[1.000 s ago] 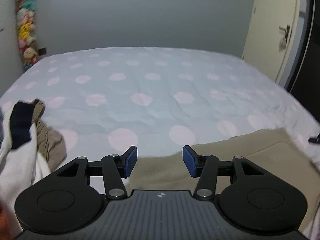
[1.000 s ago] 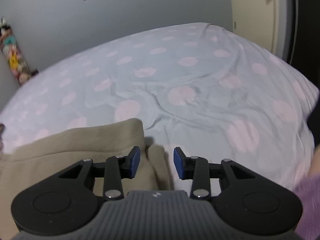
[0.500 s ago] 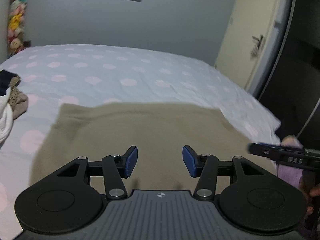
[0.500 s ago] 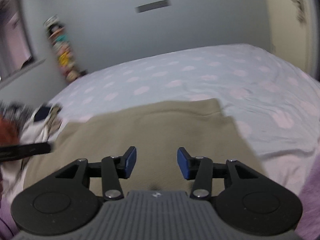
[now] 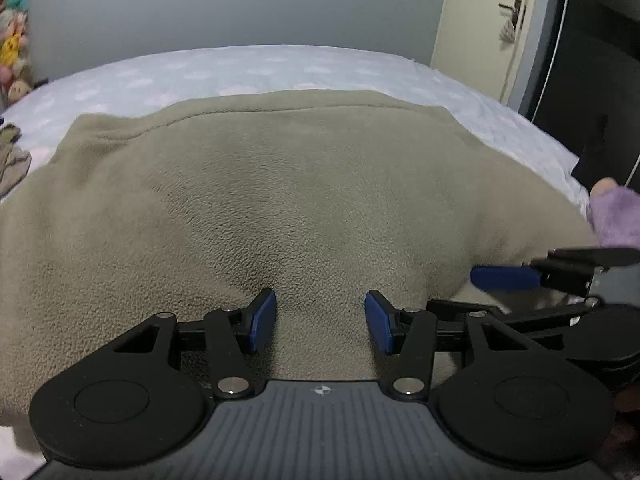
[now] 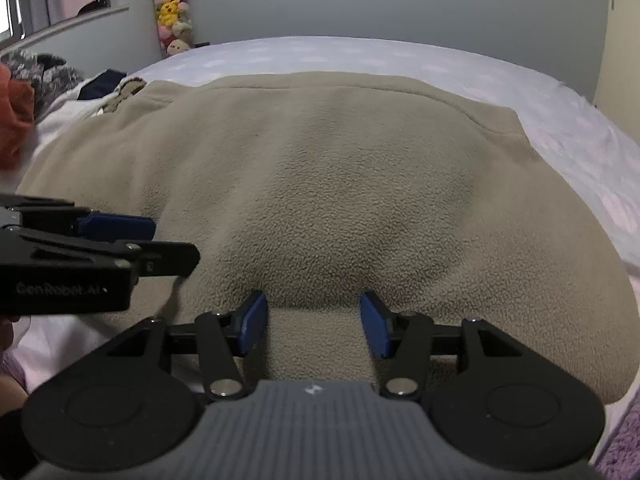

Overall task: Fold clothes
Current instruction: 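Move both open grippers over the folded khaki fleece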

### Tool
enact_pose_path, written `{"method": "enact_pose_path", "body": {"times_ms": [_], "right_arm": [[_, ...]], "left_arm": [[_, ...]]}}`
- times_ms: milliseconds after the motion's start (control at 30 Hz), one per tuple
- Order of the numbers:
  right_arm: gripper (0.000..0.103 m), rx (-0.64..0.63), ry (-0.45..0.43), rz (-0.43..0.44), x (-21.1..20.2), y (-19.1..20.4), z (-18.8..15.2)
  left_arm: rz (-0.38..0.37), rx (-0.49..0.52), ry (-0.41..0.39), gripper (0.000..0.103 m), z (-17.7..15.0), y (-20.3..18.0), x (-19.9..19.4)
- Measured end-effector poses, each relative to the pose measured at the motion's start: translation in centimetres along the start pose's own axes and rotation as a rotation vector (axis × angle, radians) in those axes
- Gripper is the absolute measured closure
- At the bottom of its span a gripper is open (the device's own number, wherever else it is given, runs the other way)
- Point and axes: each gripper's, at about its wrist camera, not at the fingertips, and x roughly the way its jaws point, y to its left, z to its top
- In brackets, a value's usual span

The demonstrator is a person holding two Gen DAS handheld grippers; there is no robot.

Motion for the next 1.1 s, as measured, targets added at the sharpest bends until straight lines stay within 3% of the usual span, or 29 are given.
{"method": "enact_pose_path", "body": {"times_ms": [467,600,733,900,1000,1033,1100], "right_arm": [[0.046,-0.005,-0.014,-0.001,-0.4,0.3,-0.1],[0.046,0.028,-0.075,-0.002,-1.7,-0.3,0.0],[0.046,0.067,-0.152,-0.014,-3.4,-1.1,0.2],[0.046,0.16,-0.274,-0.162,-5.6,-3.6,0.5],[0.042,0.234,-0.235,-0.237,-5.0,-5.3,0.5],[0.042,0.264,-0.211,-0.247,-4.6,-5.9,0.4],[0.042,0.314,-0.171,-0.243,-3.9,-6.8,0.0]], "left_arm": [[-0.03,-0.005,-0.032,0.055,-0.4,0.4,-1.3],[-0.035,0.0,-0.045,0.055,-0.5,0.5,-1.6],[-0.028,-0.098,-0.137,0.057,-0.2,2.0,-4.1],[0.118,-0.249,-0.237,0.057,0.3,5.9,-6.9],[0.199,-0.364,-0.197,0.061,-0.2,8.9,-6.6],[0.206,-0.396,-0.181,0.068,-0.6,9.6,-6.3],[0.208,-0.445,-0.146,0.068,-1.2,10.8,-5.8]]}}
